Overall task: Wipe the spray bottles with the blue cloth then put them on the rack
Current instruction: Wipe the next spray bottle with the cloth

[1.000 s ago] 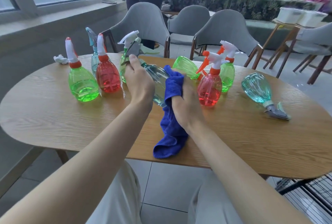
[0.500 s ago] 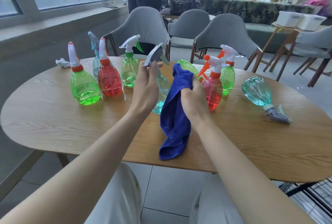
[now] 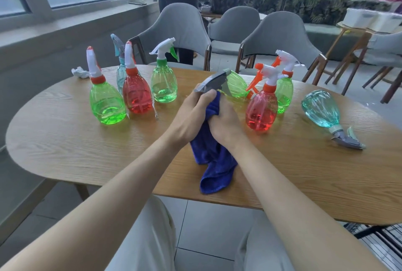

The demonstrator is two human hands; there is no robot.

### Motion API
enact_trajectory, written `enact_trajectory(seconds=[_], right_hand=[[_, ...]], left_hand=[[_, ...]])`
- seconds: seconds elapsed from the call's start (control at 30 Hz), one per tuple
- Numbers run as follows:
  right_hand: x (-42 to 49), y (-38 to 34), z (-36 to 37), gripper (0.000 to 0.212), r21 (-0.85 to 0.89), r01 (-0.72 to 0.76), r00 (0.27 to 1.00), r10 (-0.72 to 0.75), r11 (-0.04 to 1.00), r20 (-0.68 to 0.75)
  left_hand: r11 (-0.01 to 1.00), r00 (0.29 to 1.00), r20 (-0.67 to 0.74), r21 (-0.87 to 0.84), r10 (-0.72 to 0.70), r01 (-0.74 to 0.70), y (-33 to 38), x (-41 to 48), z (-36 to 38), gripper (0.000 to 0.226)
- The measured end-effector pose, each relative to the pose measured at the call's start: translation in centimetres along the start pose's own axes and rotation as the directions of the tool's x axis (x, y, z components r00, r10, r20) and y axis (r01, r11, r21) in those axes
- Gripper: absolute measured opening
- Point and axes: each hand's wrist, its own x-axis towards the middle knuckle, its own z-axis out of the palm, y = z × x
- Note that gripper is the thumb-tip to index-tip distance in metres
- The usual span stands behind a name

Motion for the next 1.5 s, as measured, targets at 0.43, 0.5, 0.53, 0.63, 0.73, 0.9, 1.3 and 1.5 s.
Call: enact_trajectory(seconds=[0.43,0.5,0.53,0.63,0.73,0.9,1.3,1.5], right_hand=[[-0.5,1.0,1.6,0.041,-0.036,0.045,0.986,-0.051,0.998,-0.158],[-0.4,1.1,1.5,0.046,-0.047,0.019,0.988,-0.026,0.999,-0.149],[-0.3,1.1,1.4,0.049,-0.050,0.011,0.989,-0.018,0.999,-0.145],[-0.4,1.3,1.1,0.045,-0.034,-0.025,0.990,0.020,0.999,-0.139],[-0.3,1.5,1.2,0.044,-0.012,-0.049,0.987,0.046,0.999,-0.155],[-0.4,1.5,1.3,0.035,0.001,-0.053,0.991,0.053,0.999,-0.119],[-1.0,1.9,0.1,0.030,0.108,-0.045,0.999,0.047,0.993,-0.015],[-1.4,2.7,-0.2,0.022,0.149,-0.104,0.994,0.105,0.983,0.001]], left_hand=[[0.980,0.993,-0.036,0.170,0.112,-0.104,-1.8,-1.7,-1.4,0.028],[0.985,0.993,-0.039,0.131,0.113,-0.107,-2.4,-2.4,-1.6,0.032],[0.986,0.992,-0.047,0.121,0.120,-0.113,-2.7,-2.5,-1.8,0.031],[0.987,0.988,-0.071,0.088,0.138,-0.132,-3.4,-2.8,-2.1,0.027],[0.990,0.970,-0.202,0.055,0.135,-0.126,-3.1,-3.3,-1.7,0.025],[0.987,0.933,-0.324,0.092,0.154,-0.130,-1.9,-2.9,-1.8,0.028],[0.995,0.915,-0.393,-0.003,-0.092,0.099,-0.2,0.1,-3.1,0.020],[0.983,0.987,-0.004,0.092,-0.159,0.158,-1.5,0.0,0.0,0.053]])
